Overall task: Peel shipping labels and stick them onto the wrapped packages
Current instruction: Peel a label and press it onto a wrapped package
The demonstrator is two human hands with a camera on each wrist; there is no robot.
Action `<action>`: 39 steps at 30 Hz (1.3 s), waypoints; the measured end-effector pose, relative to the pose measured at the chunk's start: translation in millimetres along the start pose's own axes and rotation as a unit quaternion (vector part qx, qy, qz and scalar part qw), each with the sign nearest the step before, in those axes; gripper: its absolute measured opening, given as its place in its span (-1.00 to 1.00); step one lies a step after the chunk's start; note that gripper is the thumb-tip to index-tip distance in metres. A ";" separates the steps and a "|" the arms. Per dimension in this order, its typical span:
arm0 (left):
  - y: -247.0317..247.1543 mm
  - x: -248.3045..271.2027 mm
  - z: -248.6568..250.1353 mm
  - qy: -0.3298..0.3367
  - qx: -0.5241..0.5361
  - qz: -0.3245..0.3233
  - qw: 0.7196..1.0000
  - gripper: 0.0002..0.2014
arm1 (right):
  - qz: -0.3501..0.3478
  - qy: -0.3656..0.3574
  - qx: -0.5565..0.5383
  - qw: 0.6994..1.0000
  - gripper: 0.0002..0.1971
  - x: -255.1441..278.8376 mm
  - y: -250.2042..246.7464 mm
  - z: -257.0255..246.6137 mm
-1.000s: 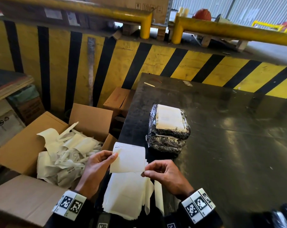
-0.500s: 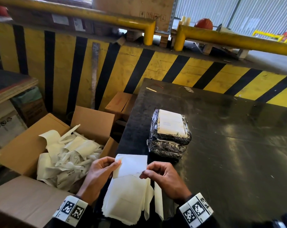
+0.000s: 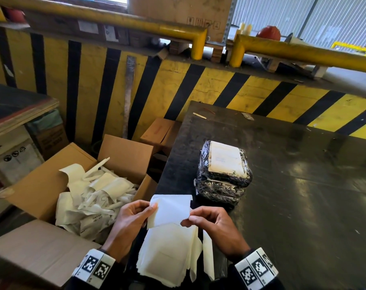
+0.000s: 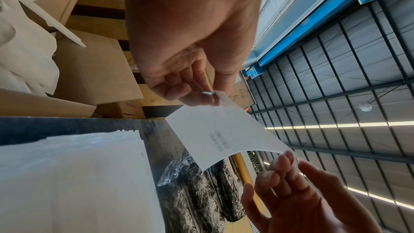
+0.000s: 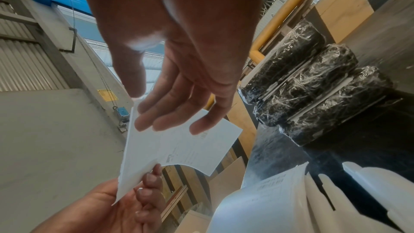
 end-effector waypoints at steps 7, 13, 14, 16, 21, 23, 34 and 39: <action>2.3 -2.8 -4.7 0.003 -0.050 -0.013 0.999 -0.71 | 0.003 -0.004 0.009 1.000 -0.84 -0.1 -1.2 0.2; 22.8 7.1 26.7 0.132 -0.180 -0.042 0.974 -0.75 | 0.013 -0.019 0.026 0.999 -0.83 -4.6 2.1 -2.5; 35.5 13.0 34.1 0.152 -0.175 -0.080 0.970 -0.77 | 0.008 -0.022 0.031 0.999 -0.86 -5.5 4.2 -3.3; 56.0 23.2 43.7 0.200 -0.192 -0.129 0.952 -0.75 | -0.004 -0.017 0.039 0.999 -0.91 -7.3 8.8 -3.7; 60.2 19.5 38.3 0.250 -0.243 -0.105 0.931 -0.86 | -0.003 0.013 0.057 0.998 -0.94 -11.0 10.9 1.8; 49.5 12.2 32.8 0.206 -0.210 -0.081 0.952 -0.91 | 0.013 0.030 0.062 0.998 -0.95 -11.0 3.5 2.8; -9.4 -24.7 28.4 0.115 -0.173 -0.023 0.978 -0.83 | 0.029 0.072 -0.019 0.997 -0.88 -3.6 -53.0 -4.6; -33.5 -33.3 25.1 0.112 -0.161 0.001 0.981 -0.84 | 0.033 0.059 -0.069 0.995 -0.89 -2.2 -69.9 -12.2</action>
Point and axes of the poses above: each hand's wrist, its own x-axis away from the middle knuckle, its own y-axis out of the palm, z = x × y, the point moved 7 cm from there along -x, towards the middle knuckle, and after that the axes turned 3 degrees about x, right-handed, at the moved point
